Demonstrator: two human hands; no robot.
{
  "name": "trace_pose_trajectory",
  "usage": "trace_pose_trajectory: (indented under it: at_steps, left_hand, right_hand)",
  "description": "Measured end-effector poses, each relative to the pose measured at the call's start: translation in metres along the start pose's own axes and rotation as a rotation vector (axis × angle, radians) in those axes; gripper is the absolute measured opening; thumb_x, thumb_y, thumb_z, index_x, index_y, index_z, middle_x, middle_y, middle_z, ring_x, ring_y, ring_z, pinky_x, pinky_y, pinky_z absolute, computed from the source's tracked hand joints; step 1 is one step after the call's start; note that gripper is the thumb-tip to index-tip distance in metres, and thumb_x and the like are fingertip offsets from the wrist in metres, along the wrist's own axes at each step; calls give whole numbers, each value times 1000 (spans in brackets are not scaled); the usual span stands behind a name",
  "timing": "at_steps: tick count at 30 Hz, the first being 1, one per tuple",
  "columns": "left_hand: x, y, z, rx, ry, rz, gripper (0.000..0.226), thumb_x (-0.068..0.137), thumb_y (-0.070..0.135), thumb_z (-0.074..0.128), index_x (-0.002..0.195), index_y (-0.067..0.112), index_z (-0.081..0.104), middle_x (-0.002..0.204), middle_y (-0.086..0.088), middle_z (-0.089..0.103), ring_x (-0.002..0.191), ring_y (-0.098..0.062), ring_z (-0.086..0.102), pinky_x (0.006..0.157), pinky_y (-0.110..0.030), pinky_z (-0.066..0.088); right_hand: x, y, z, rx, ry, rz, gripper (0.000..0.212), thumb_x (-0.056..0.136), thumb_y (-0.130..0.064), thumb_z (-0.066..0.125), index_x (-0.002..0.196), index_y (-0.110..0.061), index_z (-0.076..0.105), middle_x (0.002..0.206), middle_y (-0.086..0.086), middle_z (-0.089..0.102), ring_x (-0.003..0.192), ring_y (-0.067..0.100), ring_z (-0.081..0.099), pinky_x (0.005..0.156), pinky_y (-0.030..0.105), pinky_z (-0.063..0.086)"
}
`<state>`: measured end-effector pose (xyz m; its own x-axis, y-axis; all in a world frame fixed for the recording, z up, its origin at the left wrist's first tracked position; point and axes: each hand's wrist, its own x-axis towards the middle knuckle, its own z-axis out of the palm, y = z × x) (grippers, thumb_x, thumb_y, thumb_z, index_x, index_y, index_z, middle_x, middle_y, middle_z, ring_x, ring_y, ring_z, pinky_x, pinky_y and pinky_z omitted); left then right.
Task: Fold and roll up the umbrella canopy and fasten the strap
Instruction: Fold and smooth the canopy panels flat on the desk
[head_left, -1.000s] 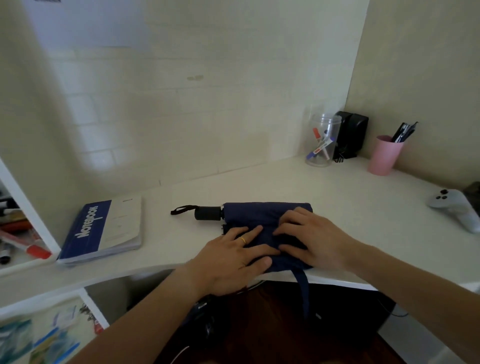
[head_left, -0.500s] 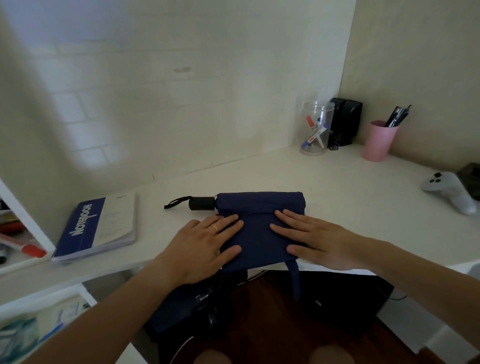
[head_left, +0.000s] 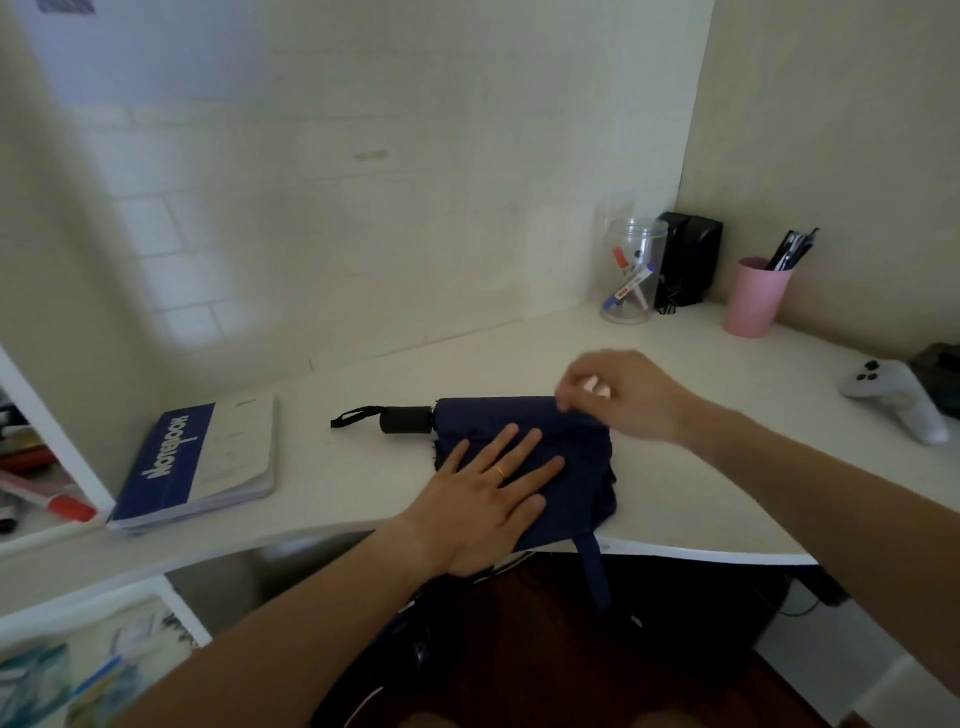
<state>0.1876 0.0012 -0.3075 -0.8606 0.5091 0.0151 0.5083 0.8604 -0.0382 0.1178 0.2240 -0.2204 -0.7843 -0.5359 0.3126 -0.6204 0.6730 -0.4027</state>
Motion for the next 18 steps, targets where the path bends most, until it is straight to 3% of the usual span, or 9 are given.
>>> trace_pose_trajectory:
  at_steps: [1, 3, 6, 10, 14, 18]
  left_hand:
    - [1, 0, -1, 5, -4, -1, 54, 106, 53, 6, 158, 49, -8, 168, 14, -20, 153, -11, -26, 126, -54, -1]
    - [1, -1, -2, 7, -6, 1, 54, 105, 55, 6, 158, 50, -9, 168, 14, -21, 153, -11, -27, 126, -55, -2]
    - [1, -2, 0, -17, 23, 10, 55, 105, 56, 4, 158, 50, -8, 168, 15, -20, 152, -10, -27, 126, -55, -1]
    - [-5, -2, 5, -26, 88, 17, 55, 106, 55, 6, 159, 47, 0, 171, 9, -15, 156, -16, -20, 126, -55, 2]
    - [-5, -2, 5, 9, 137, 24, 54, 107, 53, 8, 160, 45, 5, 164, -3, 16, 151, -28, 12, 123, -57, 15]
    - [-7, -3, 9, 7, 178, 45, 54, 107, 52, 10, 160, 44, 8, 158, -2, 27, 145, -26, 23, 122, -55, 18]
  right_hand:
    - [16, 3, -2, 44, -8, 72, 24, 96, -37, 62, 109, -22, 75, 114, -5, 72, 107, 13, 64, 98, 35, 49]
    - [43, 5, 0, 74, -257, 203, 42, 97, -42, 60, 133, -21, 63, 130, -6, 63, 122, 15, 57, 105, 30, 41]
    - [62, 8, 9, 35, -506, 235, 37, 97, -35, 61, 129, -16, 68, 128, -3, 69, 115, 17, 63, 108, 35, 45]
    - [66, 15, 12, 98, -500, 206, 32, 90, -37, 71, 117, -20, 73, 113, -4, 74, 104, 15, 69, 101, 38, 53]
    - [68, 18, 12, 132, -506, 209, 33, 83, -34, 79, 113, -24, 70, 108, 0, 76, 97, 19, 73, 92, 41, 59]
    - [62, 13, 17, 56, -416, 135, 33, 79, -29, 82, 109, -23, 70, 104, -1, 75, 93, 15, 71, 89, 37, 58]
